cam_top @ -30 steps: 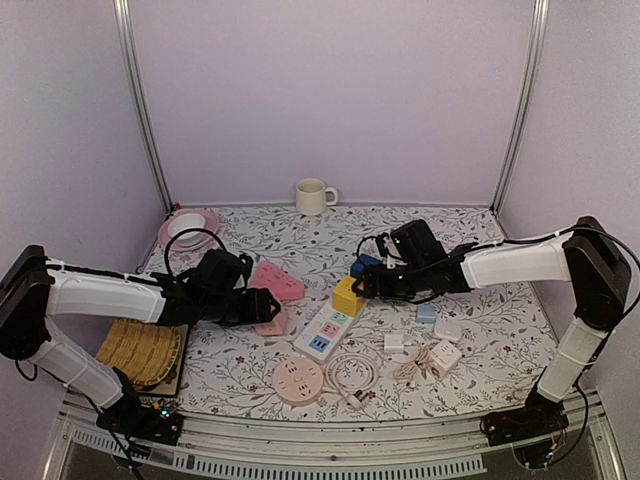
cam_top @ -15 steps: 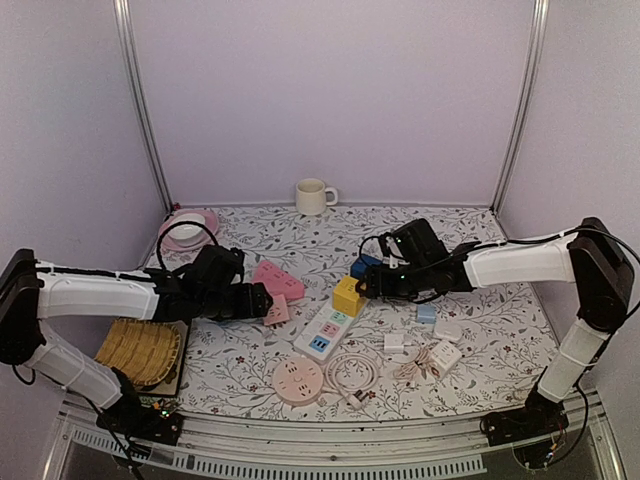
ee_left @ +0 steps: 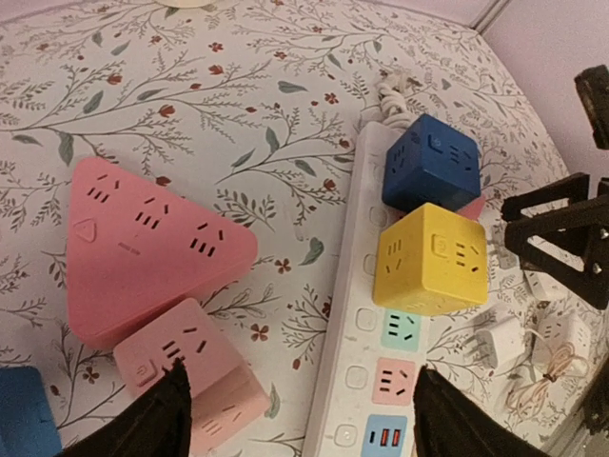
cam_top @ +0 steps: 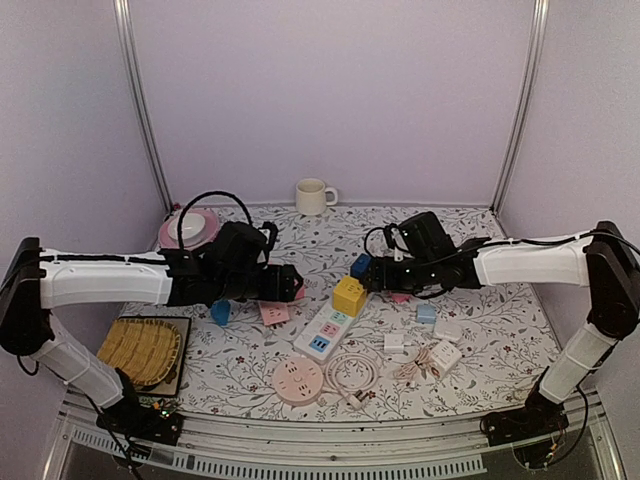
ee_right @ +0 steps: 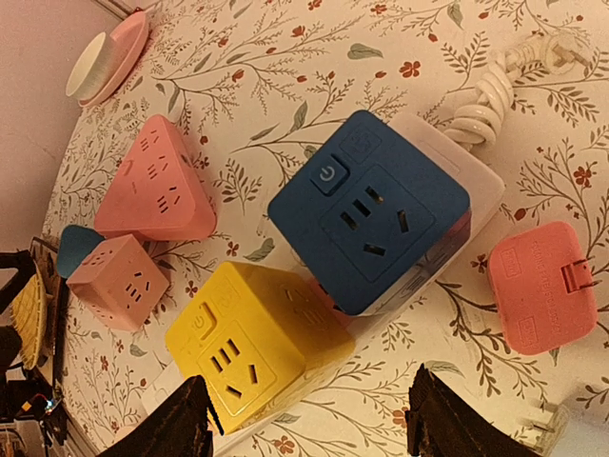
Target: Pull the plug off the socket
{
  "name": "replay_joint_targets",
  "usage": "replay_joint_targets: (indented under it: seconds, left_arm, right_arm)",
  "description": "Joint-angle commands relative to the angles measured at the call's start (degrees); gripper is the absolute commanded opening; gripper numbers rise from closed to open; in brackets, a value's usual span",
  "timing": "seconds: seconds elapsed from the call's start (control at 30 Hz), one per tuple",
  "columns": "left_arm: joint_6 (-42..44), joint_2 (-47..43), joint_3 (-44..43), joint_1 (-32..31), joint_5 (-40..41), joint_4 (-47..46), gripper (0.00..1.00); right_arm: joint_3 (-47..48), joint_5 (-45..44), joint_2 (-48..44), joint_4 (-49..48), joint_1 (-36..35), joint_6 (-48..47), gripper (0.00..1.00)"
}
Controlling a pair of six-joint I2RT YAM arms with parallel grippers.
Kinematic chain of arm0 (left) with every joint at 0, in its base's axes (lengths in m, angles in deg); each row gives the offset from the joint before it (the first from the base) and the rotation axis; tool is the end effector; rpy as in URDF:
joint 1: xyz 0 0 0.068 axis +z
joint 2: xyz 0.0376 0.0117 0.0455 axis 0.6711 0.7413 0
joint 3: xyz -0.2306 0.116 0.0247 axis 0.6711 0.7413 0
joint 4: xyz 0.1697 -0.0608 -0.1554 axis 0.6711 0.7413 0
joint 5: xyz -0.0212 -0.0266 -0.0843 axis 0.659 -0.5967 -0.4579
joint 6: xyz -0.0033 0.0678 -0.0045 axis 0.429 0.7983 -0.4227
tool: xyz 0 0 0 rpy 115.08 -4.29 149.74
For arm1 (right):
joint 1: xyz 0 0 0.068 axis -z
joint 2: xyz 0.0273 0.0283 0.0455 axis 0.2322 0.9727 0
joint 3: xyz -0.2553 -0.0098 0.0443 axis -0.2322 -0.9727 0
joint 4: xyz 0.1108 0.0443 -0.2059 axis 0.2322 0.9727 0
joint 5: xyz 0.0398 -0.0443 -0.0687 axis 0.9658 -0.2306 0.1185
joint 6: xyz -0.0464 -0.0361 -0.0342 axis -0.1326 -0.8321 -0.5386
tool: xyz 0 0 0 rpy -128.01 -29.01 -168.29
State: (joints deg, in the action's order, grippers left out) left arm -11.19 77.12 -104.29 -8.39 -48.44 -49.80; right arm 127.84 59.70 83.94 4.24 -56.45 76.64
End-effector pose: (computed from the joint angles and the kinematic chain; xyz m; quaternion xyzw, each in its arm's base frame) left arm 0.2033 -0.2274 0.2171 0.0600 0.9007 -0.2131 0.3739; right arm 0.2500 0.2367 0.1935 -0.0857 0.9147 0.2600 0.2972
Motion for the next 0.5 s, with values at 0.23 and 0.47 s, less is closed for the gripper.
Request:
replay_joint_targets:
  seconds: [0.23,0.47]
  left_arm:
    - [7.1,15.6,-16.3,-6.6,-3.3,2.3,0.81]
    - [8.8,24.2,-25.1,-8.1,-5.0,5.9,0.81]
  right_arm:
    - [-1.4,-3.7,-4.2,1.1,2.2,-0.9,0.73]
    - [-3.1,-4.0,-5.9,1.1,4.8,-1.4,0.73]
